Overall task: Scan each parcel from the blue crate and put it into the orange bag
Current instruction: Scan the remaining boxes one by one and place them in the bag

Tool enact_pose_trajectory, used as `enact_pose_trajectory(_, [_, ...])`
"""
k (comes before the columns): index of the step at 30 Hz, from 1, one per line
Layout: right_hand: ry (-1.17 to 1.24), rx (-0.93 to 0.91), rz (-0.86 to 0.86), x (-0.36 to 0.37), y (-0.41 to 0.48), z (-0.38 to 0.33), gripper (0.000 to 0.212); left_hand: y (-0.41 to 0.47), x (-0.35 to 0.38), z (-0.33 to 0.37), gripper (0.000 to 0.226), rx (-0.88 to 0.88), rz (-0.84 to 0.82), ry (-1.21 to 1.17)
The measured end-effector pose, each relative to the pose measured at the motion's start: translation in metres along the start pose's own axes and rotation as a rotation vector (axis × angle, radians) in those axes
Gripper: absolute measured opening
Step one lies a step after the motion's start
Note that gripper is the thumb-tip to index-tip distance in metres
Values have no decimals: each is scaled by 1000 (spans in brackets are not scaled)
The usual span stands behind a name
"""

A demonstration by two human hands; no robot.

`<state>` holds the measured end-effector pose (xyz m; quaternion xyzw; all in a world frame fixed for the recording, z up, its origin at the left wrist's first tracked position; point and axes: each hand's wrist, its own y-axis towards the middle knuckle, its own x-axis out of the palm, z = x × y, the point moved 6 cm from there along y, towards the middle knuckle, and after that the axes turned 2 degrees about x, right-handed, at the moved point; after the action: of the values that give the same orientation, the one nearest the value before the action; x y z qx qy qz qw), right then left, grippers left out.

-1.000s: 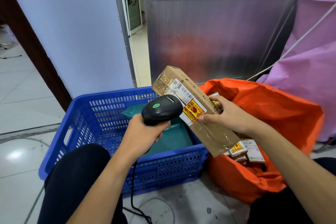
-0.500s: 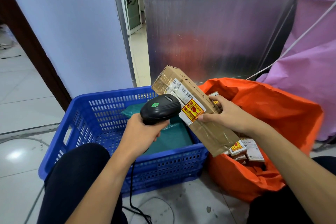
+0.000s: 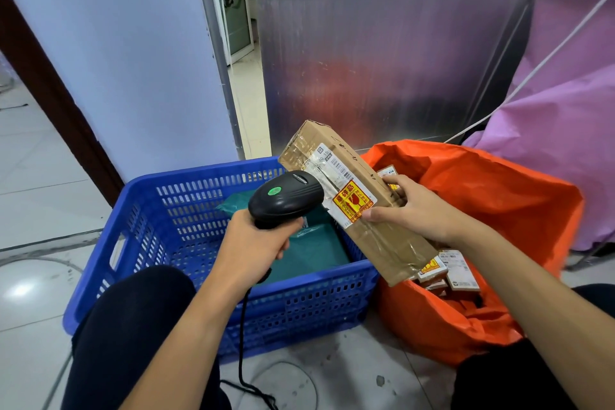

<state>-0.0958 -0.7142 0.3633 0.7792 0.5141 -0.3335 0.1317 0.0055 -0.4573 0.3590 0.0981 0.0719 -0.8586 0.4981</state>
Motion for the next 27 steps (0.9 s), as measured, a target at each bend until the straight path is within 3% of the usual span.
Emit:
enact_pose_trajectory(4, [16, 46, 35, -10, -5, 13, 68, 1, 2, -4, 23, -13, 13, -61])
enact_pose_trajectory(12, [113, 139, 177, -33, -17, 43, 102, 8, 27, -9, 14, -55, 42, -216])
enact_pose_trajectory(18, [315, 178, 232, -38, -26, 59, 98, 9, 72, -10, 9, -101, -37, -327])
enact_pose_trajectory(22, [509, 199, 217, -30, -33, 59, 71, 6, 106, -11, 6, -85, -68, -309])
enact_pose_trajectory(27, [646, 197, 235, -33, -37, 65, 56, 21, 132, -9, 14, -53, 0, -290])
